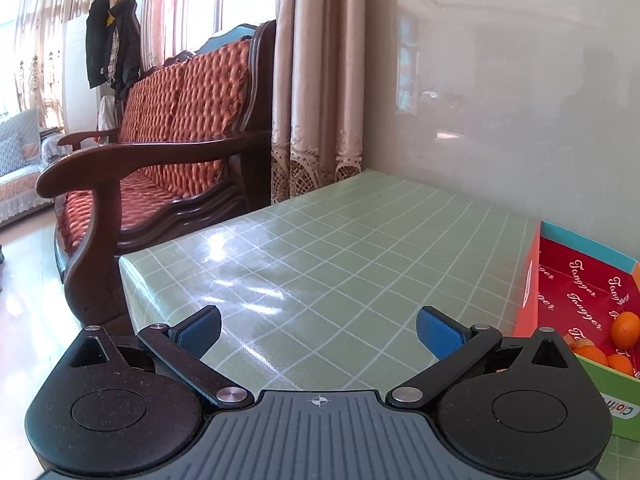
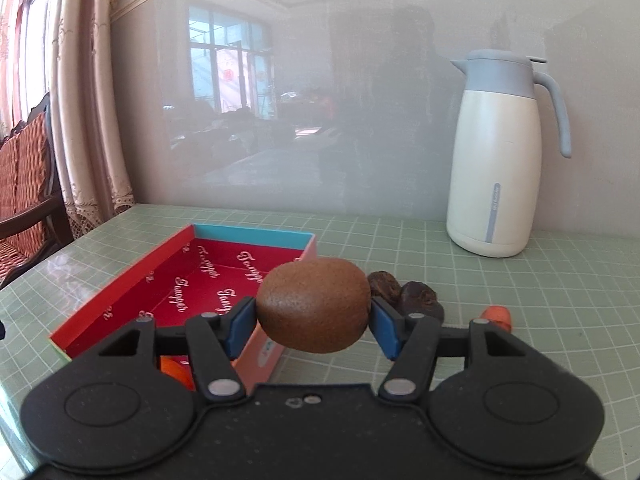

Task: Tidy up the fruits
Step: 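Carry the kiwi with the right gripper over the box and lower it, then open the right gripper to release the kiwi and withdraw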

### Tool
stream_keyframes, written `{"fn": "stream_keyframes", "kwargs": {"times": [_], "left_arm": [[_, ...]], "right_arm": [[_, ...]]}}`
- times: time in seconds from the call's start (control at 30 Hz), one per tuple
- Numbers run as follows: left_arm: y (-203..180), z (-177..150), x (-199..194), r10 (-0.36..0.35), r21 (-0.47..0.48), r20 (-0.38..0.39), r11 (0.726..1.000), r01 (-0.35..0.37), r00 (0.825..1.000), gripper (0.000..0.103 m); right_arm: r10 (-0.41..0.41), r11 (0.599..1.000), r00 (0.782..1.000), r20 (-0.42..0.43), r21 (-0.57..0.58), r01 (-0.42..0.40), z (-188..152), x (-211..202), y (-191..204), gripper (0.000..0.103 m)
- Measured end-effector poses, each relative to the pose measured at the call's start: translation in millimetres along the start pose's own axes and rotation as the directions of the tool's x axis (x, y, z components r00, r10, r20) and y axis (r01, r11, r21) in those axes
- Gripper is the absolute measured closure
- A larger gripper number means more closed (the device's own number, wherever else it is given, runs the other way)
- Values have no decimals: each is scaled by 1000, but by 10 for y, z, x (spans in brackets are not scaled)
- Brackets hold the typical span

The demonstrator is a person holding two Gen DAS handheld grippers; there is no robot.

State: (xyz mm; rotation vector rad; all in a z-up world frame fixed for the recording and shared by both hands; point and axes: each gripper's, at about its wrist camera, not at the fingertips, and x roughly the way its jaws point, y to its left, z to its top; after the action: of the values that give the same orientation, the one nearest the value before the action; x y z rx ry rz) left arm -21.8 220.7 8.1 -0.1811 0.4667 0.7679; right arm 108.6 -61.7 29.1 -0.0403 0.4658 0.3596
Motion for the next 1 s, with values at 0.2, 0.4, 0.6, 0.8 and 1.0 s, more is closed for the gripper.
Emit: {"fn": "stream_keyframes", "kwargs": {"times": [0.2,0.4,0.6,0.8,1.0], "left_arm": [[7,-10,-9,-1,9,5,1000,1,1000,0],[40,-7,1,8,4,3,1000,-8,1000,0],[111,1,18,17,-4,3,1000,-17,1000,0],[175,9,38,23,-19,-2,1000,-23,1000,0],[140,-4,29,16,-10,1,1000,-16,1000,0]], "right_arm": [[47,997,999,7,-66,-46,-6,14,276,43],[76,991,997,-18,-105,-78,-13,137,492,43],[102,986,993,-56,-124,-108,-27,229,653,43],[109,989,987,-121,-91,-121,-53,330,676,43],[103,989,987,-124,-91,-115,-77,317,661,42]]}}
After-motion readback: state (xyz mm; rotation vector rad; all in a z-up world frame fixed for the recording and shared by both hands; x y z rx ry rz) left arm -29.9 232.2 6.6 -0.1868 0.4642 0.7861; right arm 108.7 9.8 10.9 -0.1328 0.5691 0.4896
